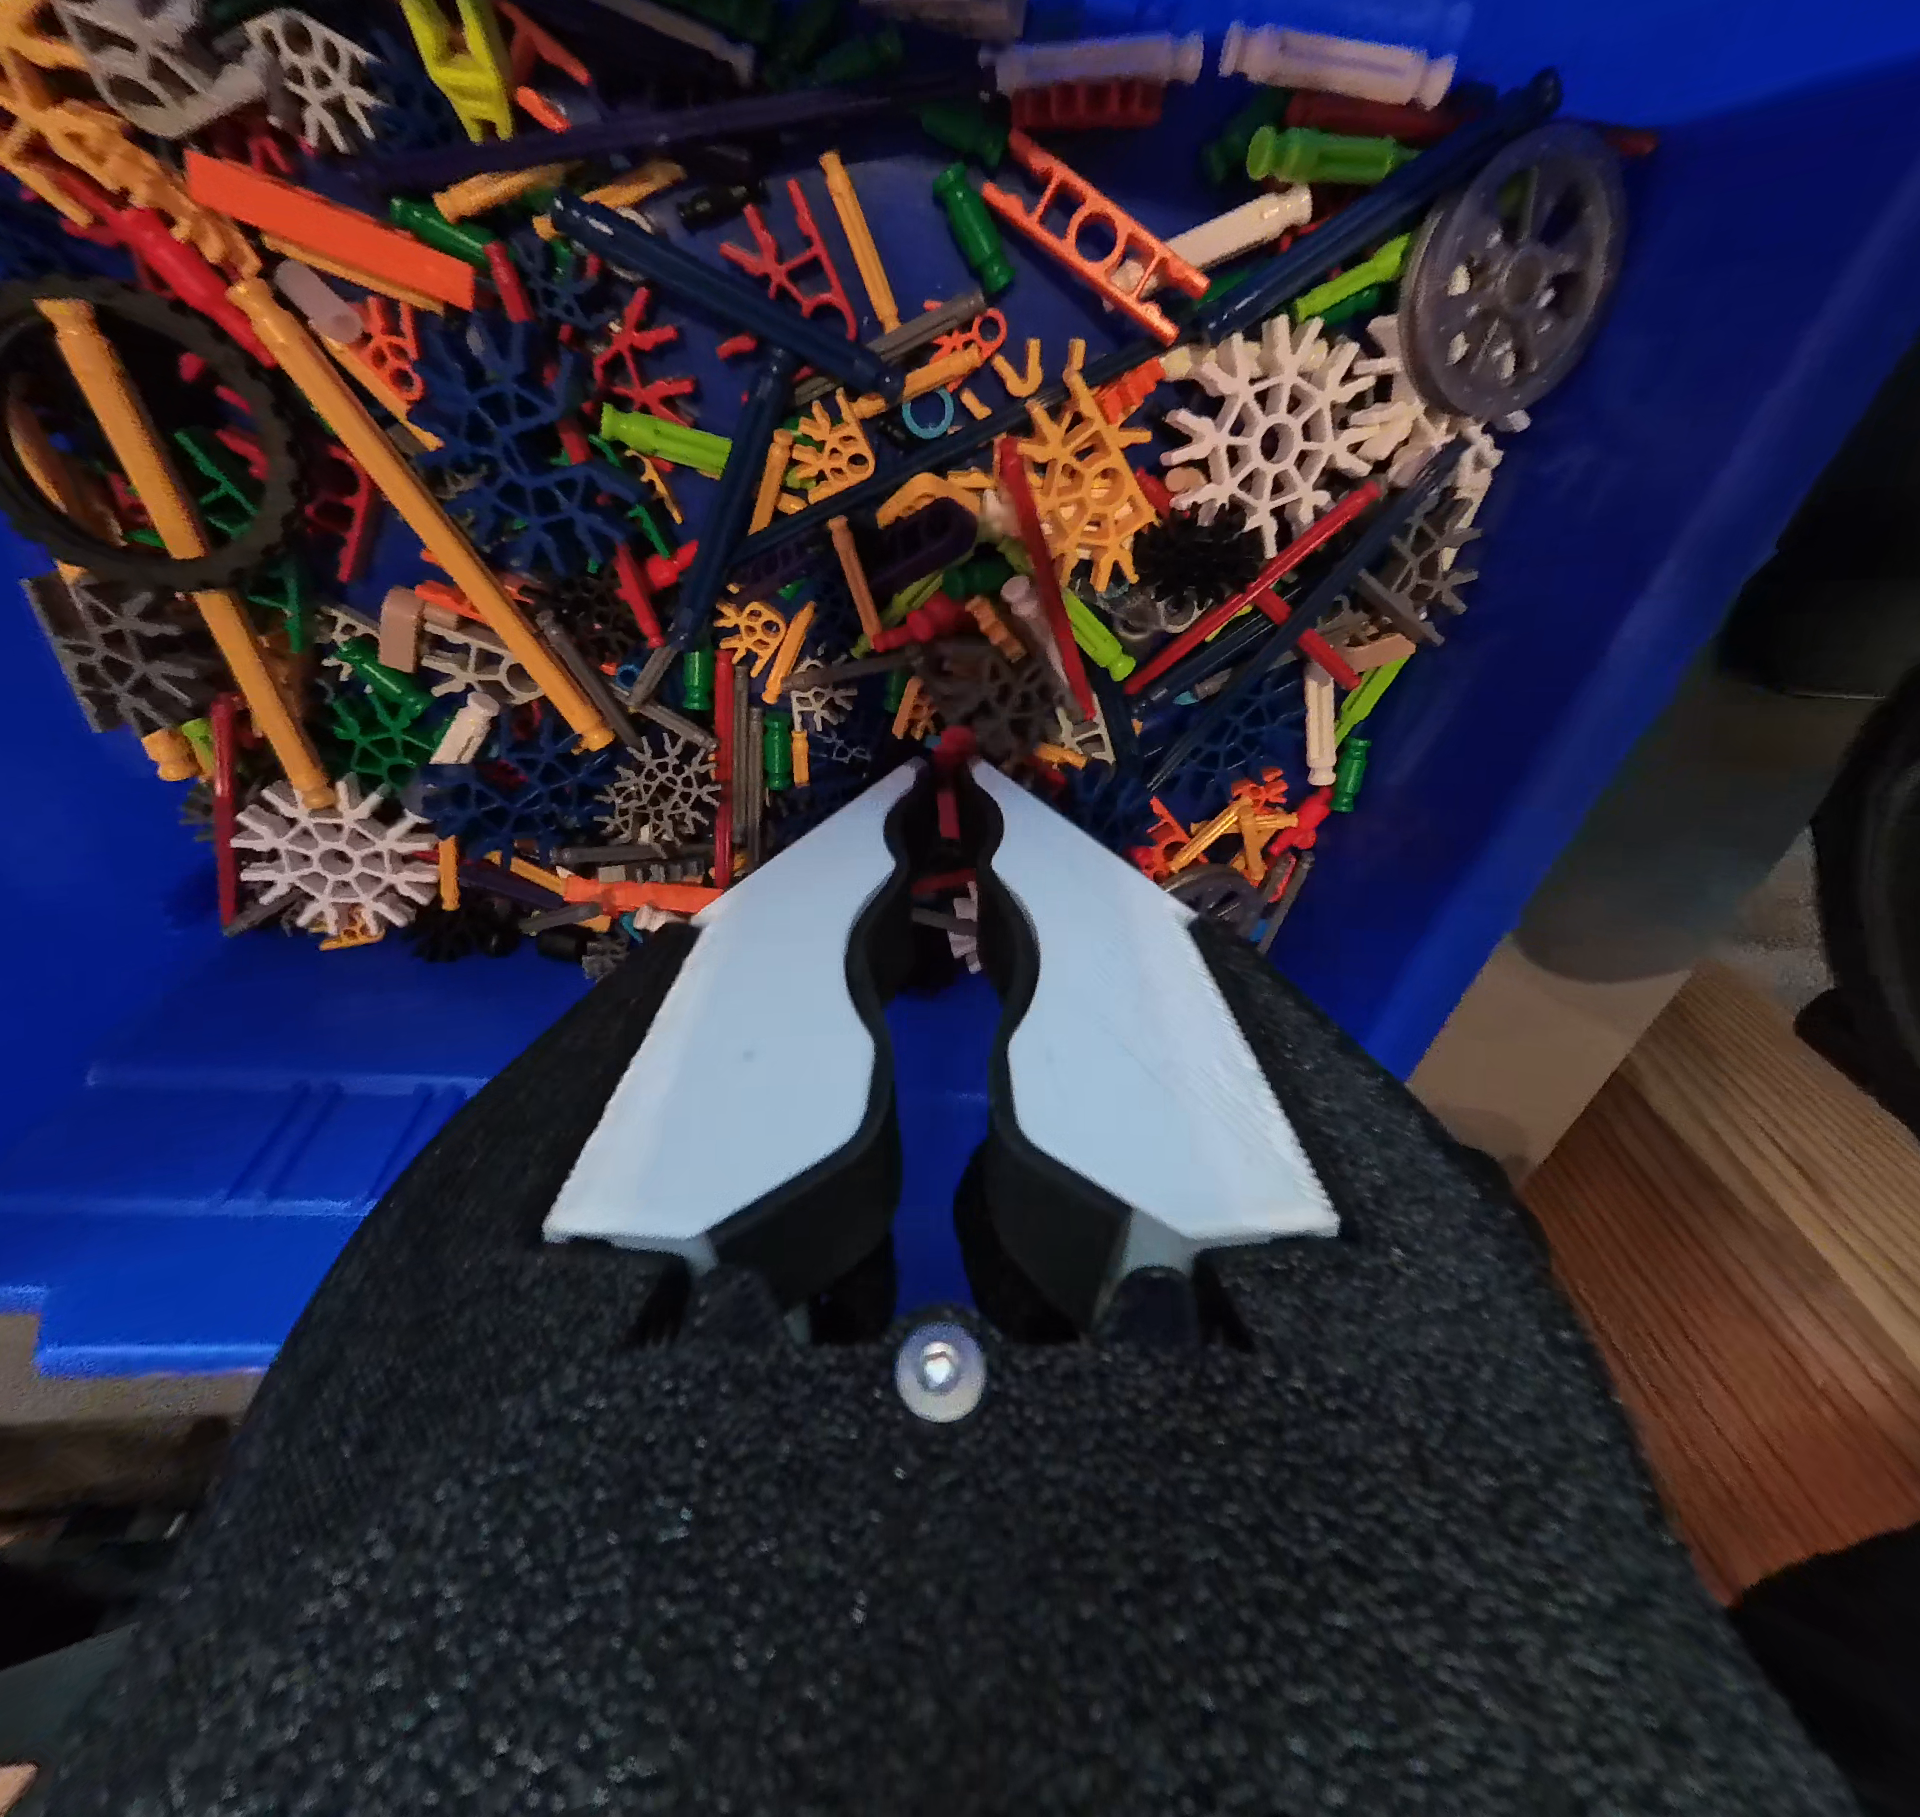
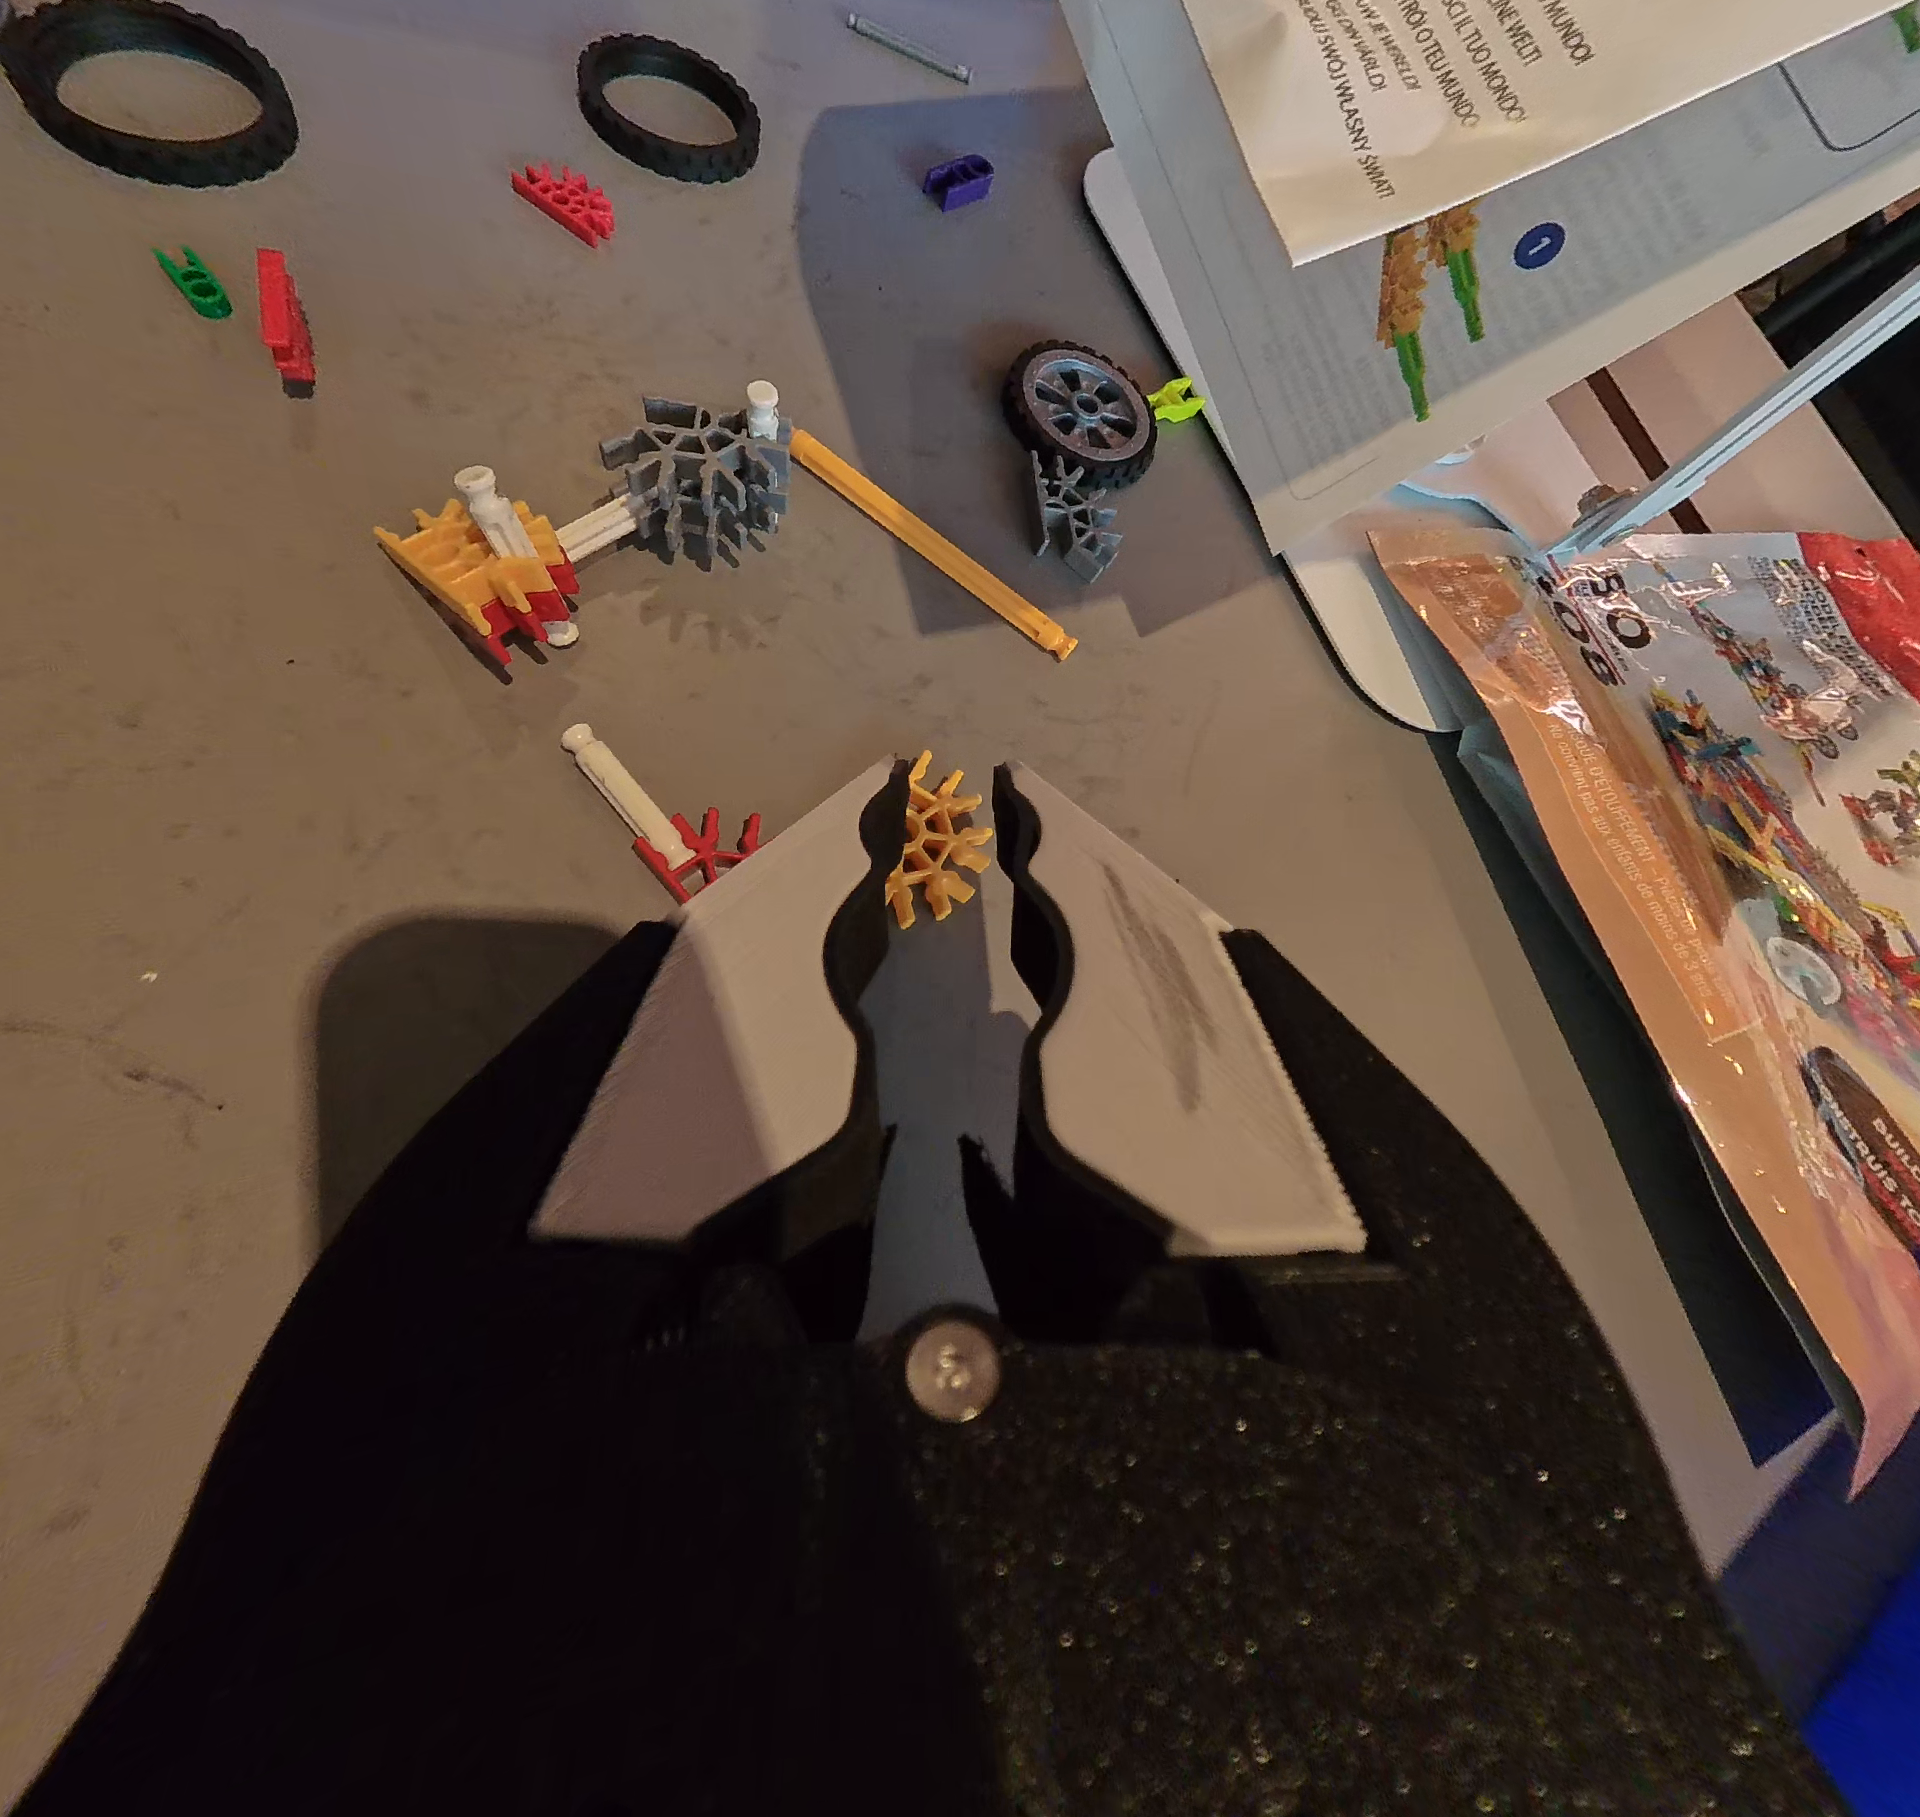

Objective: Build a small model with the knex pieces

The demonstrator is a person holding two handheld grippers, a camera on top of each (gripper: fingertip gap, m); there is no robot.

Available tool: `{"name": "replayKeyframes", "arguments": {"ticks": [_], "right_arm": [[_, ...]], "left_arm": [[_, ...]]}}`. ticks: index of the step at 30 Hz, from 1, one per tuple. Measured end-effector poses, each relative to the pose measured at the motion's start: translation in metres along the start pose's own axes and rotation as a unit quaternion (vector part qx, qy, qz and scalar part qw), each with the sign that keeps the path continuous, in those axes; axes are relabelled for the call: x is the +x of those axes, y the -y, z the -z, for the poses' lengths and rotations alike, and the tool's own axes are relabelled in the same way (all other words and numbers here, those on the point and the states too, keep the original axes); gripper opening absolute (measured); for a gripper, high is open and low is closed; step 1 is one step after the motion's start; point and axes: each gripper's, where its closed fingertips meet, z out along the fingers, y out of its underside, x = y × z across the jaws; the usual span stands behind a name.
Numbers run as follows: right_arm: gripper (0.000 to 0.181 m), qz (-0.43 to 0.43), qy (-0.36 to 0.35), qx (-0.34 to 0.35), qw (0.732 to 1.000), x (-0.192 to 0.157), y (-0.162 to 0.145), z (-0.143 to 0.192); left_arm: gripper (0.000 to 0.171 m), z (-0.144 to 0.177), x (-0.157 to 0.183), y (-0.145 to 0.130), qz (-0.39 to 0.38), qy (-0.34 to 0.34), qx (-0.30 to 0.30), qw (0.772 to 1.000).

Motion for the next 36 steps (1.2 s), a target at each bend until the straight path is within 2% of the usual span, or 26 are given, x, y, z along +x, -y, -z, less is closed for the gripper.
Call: {"name": "replayKeyframes", "arguments": {"ticks": [8, 13, 17, 24, 27, 30, 36], "right_arm": [[0.015, 0.000, 0.002, 0.000, 1.000, -0.001, 0.000, 0.000], [0.015, 0.000, 0.003, -0.001, 1.000, -0.001, 0.000, 0.000], [0.016, 0.001, 0.004, -0.002, 1.000, -0.001, 0.000, 0.000], [0.015, 0.006, 0.006, -0.006, 1.000, -0.003, -0.001, -0.001], [0.015, 0.008, 0.008, -0.007, 1.000, -0.004, -0.002, -0.001], [0.015, 0.013, 0.010, -0.011, 1.000, -0.005, -0.003, -0.002], [0.015, 0.019, 0.015, -0.015, 1.000, -0.008, -0.004, -0.002]], "left_arm": [[0.002, 0.037, -0.007, 0.012, 0.014, 0.035, 0.040, 0.998], [0.001, 0.092, 0.006, 0.069, -0.020, 0.039, 0.150, 0.988], [0.001, 0.106, 0.021, 0.115, -0.070, 0.014, 0.180, 0.981], [0.002, 0.071, 0.054, 0.188, -0.169, -0.036, 0.134, 0.976], [0.002, 0.049, 0.066, 0.209, -0.202, -0.061, 0.105, 0.972], [0.002, 0.026, 0.078, 0.217, -0.221, -0.094, 0.073, 0.968], [0.002, -0.014, 0.093, 0.216, -0.231, -0.141, 0.021, 0.962]]}}
